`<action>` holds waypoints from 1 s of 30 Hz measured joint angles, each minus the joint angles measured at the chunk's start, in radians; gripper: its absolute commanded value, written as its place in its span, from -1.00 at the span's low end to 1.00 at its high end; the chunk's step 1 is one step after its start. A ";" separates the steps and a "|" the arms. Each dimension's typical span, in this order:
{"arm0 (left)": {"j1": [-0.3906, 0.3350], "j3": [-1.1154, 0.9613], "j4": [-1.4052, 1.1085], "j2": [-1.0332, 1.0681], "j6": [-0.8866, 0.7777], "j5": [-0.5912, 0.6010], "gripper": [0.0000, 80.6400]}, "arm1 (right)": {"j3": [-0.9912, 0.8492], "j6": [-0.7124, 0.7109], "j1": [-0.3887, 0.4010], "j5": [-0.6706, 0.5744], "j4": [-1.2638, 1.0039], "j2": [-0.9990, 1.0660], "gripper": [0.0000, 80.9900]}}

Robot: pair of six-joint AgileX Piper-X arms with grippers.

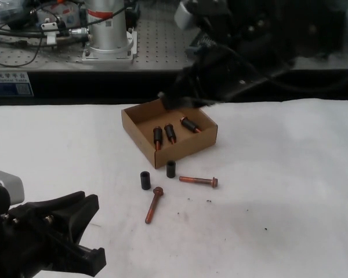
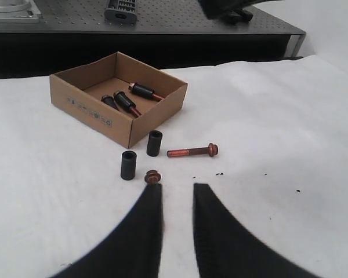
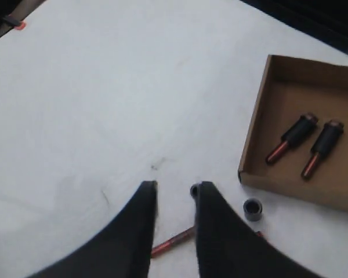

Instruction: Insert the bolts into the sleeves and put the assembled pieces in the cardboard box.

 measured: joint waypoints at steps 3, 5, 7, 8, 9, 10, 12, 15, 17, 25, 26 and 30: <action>0.000 0.000 0.007 0.000 0.000 0.000 -0.63 | 0.194 0.019 0.025 0.000 -0.112 -0.182 -0.96; 0.000 0.000 0.007 0.000 0.000 0.000 -0.63 | 0.280 0.036 0.040 -0.005 -0.168 -0.280 -0.89; 0.000 0.000 0.007 0.000 0.000 0.000 -0.63 | 0.369 0.057 0.051 -0.013 -0.222 -0.366 -0.86; 0.000 0.000 0.007 0.000 0.000 0.000 -0.63 | 0.411 0.075 0.055 -0.016 -0.246 -0.411 -0.86; 0.000 0.000 0.007 0.000 0.000 0.000 -0.63 | 0.451 0.097 0.057 -0.018 -0.267 -0.455 -0.86; 0.000 0.000 0.007 0.000 0.000 0.013 -0.63 | 0.482 0.116 0.057 -0.019 -0.278 -0.490 -0.86; 0.000 0.000 0.003 0.000 0.000 0.056 -0.63 | 0.549 0.150 0.057 -0.020 -0.297 -0.568 -0.86; 0.000 0.000 -0.021 0.000 0.000 0.131 -0.63 | 0.639 0.173 0.057 0.016 -0.311 -0.674 -0.86; 0.000 0.000 -0.034 0.000 0.000 0.131 -0.63 | 0.706 0.180 0.057 0.058 -0.317 -0.737 -0.86; 0.000 -0.027 -0.101 0.051 0.042 -0.026 -0.31 | 0.972 0.273 0.059 0.113 -0.465 -0.922 -0.86; 0.000 -0.044 -0.105 0.073 0.046 -0.027 -0.20 | 1.008 0.283 0.059 0.113 -0.499 -0.942 -0.86; 0.000 -0.123 -0.115 0.227 0.052 -0.027 0.20 | 1.120 0.316 0.059 0.113 -0.608 -1.002 -0.86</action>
